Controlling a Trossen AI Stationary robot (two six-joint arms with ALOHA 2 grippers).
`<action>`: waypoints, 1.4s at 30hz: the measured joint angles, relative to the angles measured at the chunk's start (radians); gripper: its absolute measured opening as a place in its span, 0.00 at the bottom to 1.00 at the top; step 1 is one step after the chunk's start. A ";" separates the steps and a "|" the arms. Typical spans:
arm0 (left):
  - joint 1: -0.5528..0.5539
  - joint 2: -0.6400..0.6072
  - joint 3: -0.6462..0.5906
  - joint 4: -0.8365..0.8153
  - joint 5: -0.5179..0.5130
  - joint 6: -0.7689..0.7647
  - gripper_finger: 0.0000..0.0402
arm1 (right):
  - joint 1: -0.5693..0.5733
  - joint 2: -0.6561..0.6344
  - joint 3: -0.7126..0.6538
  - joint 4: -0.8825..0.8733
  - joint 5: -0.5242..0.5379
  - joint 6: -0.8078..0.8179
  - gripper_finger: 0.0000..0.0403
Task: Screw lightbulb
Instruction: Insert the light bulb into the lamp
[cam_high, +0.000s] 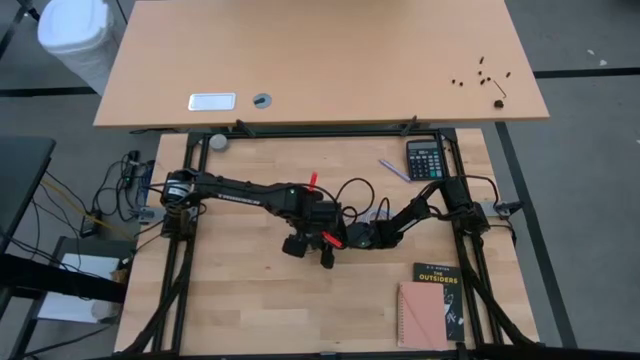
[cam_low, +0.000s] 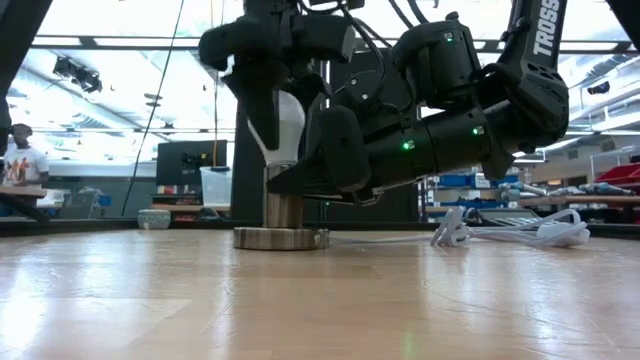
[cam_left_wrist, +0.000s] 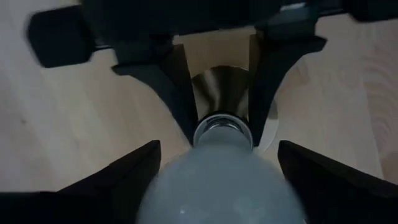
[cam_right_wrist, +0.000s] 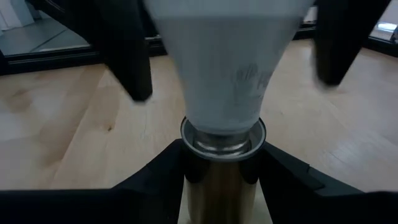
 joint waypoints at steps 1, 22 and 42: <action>0.000 -0.001 0.011 -0.013 -0.009 0.001 0.84 | 0.000 0.000 0.000 0.000 0.000 0.000 0.45; 0.001 -0.004 0.036 -0.098 -0.056 0.007 0.85 | 0.000 0.000 0.000 -0.002 -0.002 -0.005 0.45; 0.001 -0.015 0.171 -0.182 -0.091 -0.007 0.85 | 0.001 0.000 0.000 -0.006 -0.003 -0.005 0.46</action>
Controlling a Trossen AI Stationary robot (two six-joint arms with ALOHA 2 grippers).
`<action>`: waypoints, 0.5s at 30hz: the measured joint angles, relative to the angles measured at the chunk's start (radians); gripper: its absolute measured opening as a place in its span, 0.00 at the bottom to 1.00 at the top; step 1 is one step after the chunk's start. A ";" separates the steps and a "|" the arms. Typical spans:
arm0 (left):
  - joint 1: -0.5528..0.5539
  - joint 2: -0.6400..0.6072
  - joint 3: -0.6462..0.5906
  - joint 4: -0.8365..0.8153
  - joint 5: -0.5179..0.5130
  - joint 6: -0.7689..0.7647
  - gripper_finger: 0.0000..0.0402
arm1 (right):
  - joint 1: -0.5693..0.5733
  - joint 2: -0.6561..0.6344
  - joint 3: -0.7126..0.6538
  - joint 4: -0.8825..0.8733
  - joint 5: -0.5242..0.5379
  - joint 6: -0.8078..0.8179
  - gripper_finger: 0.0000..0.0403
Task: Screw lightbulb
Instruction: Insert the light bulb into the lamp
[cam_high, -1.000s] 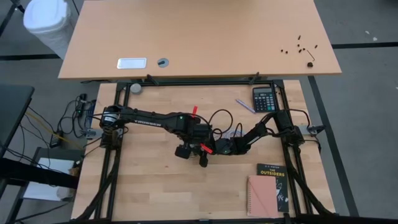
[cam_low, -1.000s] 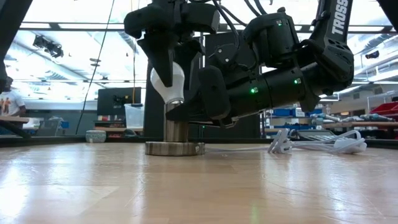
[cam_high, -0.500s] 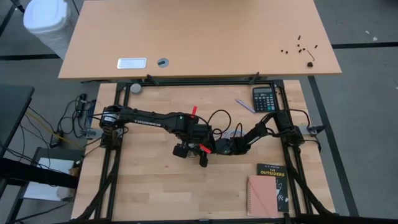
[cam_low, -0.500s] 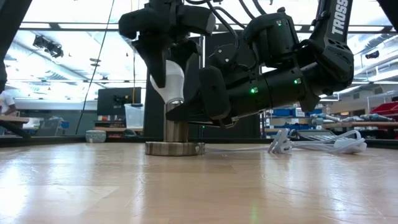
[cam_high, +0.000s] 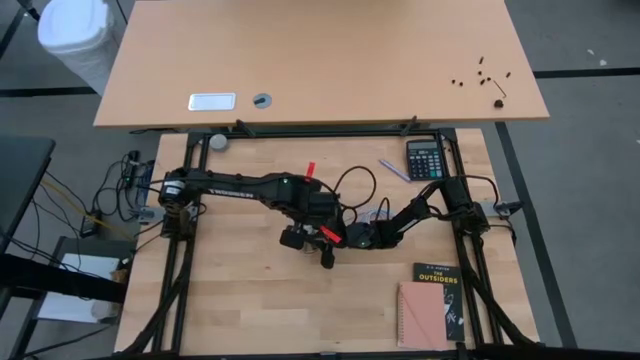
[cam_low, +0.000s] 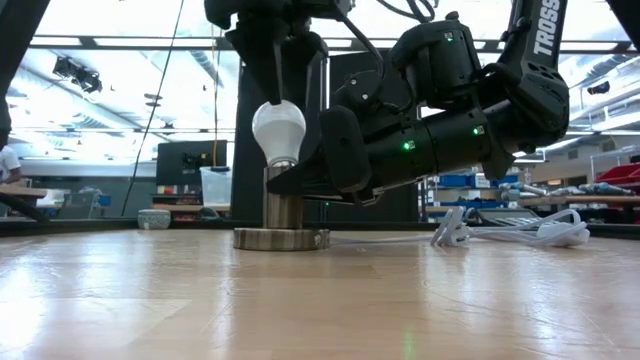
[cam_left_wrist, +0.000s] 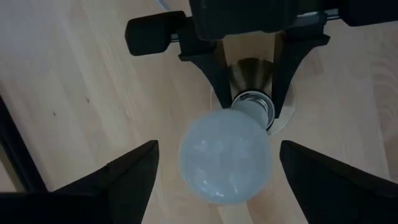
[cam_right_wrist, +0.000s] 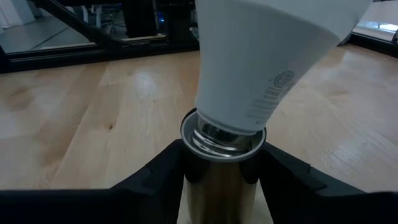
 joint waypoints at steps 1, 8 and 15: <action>0.000 0.000 0.000 -0.006 0.000 -0.004 0.85 | 0.000 0.000 0.000 -0.001 0.000 0.000 0.46; -0.001 -0.009 0.000 -0.045 0.000 -0.008 0.85 | 0.000 0.000 0.000 -0.002 0.000 0.000 0.46; 0.025 -0.085 0.000 -0.096 0.023 -0.042 0.85 | 0.000 -0.001 0.000 -0.004 0.000 0.000 0.46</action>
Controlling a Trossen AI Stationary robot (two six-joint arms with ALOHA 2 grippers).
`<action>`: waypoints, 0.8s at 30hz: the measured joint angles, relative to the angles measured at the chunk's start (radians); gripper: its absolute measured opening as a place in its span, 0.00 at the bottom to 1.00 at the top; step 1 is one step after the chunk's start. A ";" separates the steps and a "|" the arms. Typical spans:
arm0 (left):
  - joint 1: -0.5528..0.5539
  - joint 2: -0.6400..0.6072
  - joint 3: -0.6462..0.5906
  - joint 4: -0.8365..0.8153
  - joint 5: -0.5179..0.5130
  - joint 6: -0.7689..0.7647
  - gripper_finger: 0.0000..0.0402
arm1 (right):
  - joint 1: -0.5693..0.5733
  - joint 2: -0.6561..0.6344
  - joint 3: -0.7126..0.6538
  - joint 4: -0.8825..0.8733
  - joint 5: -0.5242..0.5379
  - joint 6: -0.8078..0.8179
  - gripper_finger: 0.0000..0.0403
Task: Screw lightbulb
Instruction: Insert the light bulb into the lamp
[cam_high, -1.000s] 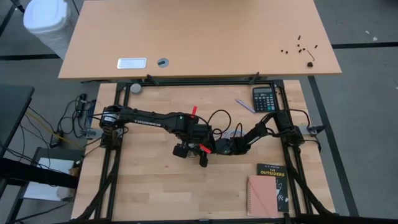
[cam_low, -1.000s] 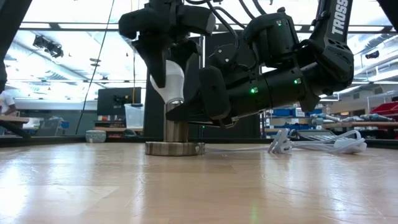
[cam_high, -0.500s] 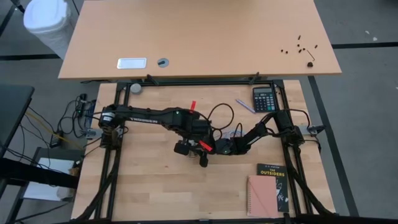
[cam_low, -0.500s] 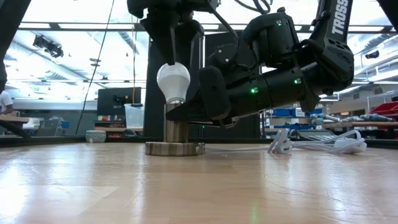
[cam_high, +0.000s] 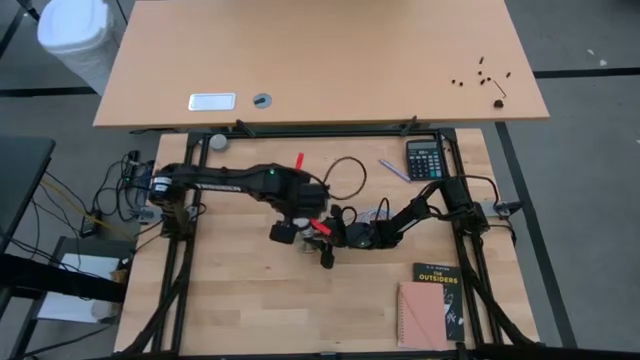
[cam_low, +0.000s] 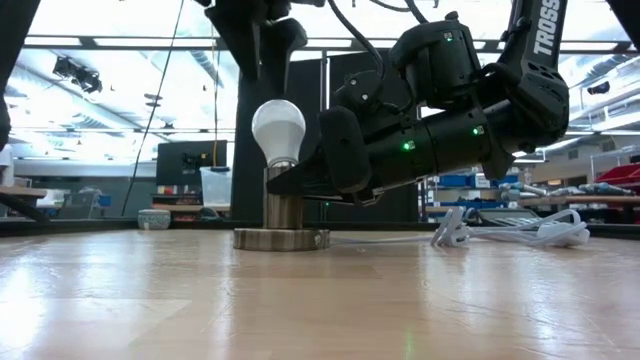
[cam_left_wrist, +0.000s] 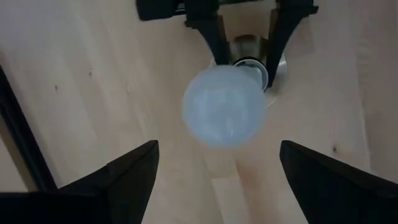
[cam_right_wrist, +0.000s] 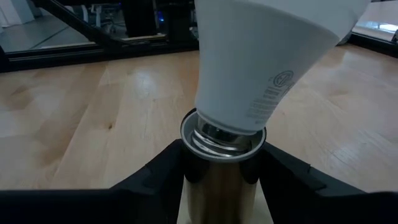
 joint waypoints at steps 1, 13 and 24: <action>0.009 -0.006 0.000 0.000 0.011 -0.007 0.85 | 0.000 0.000 0.000 0.000 0.000 0.000 0.46; 0.119 -0.049 -0.138 0.046 0.186 -0.030 0.85 | 0.000 0.000 0.000 -0.004 0.000 0.000 0.46; 0.165 -0.081 -0.287 0.105 0.235 0.030 0.85 | 0.000 0.000 0.000 -0.005 -0.001 -0.007 0.46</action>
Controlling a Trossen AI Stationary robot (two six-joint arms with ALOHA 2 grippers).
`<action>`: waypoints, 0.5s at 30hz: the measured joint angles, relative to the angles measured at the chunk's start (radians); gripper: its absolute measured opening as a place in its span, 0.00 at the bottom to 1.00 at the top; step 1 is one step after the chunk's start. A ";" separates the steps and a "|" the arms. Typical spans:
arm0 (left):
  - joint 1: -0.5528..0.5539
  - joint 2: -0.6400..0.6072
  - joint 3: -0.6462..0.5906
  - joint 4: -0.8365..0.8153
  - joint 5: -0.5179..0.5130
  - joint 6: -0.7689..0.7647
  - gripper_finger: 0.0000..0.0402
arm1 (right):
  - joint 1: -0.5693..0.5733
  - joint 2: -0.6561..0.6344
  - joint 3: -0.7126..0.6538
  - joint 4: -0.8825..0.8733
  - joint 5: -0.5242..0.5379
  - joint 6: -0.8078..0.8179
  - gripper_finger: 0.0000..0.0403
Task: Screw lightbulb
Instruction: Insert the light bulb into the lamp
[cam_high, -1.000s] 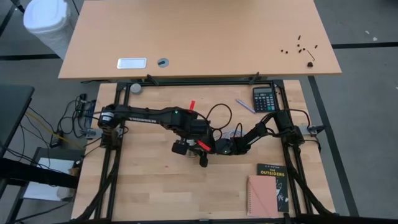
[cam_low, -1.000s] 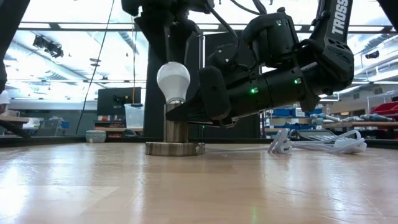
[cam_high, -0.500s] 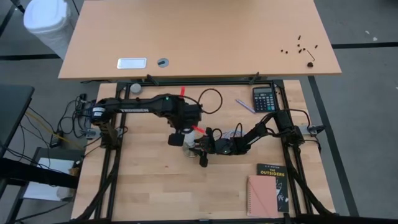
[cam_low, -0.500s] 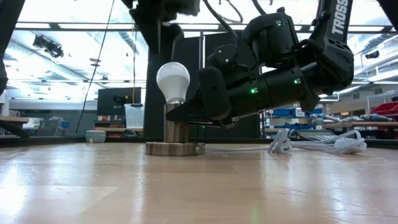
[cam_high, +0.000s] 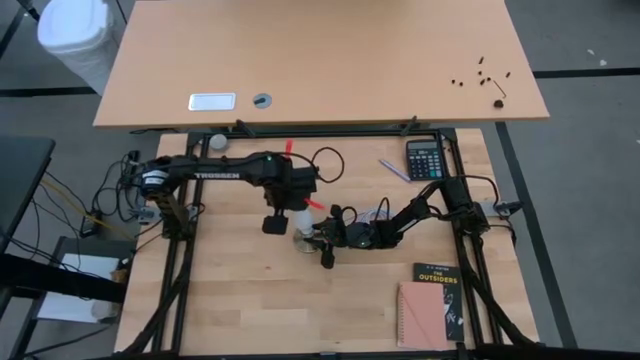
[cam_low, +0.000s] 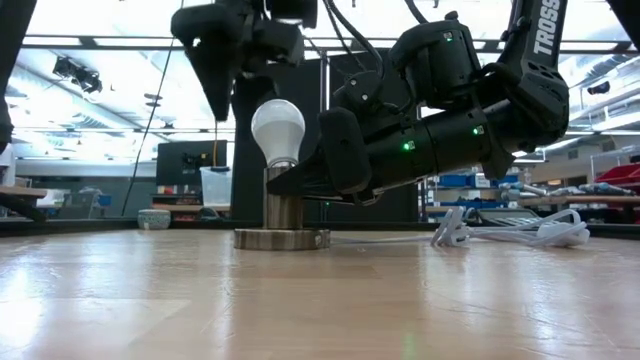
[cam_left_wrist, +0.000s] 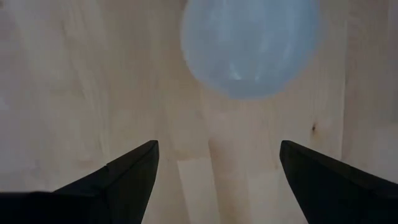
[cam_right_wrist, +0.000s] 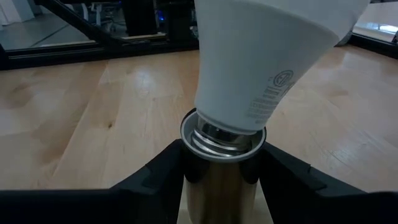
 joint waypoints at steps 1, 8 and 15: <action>0.009 -0.003 -0.009 0.007 0.011 0.003 0.85 | 0.000 0.000 0.000 0.000 0.000 0.000 0.46; 0.070 -0.081 -0.081 0.053 0.060 0.024 0.85 | 0.000 0.000 -0.002 0.000 0.000 0.000 0.46; 0.121 -0.148 -0.149 0.112 -0.042 0.216 0.85 | 0.000 0.000 -0.003 0.009 0.000 0.000 0.46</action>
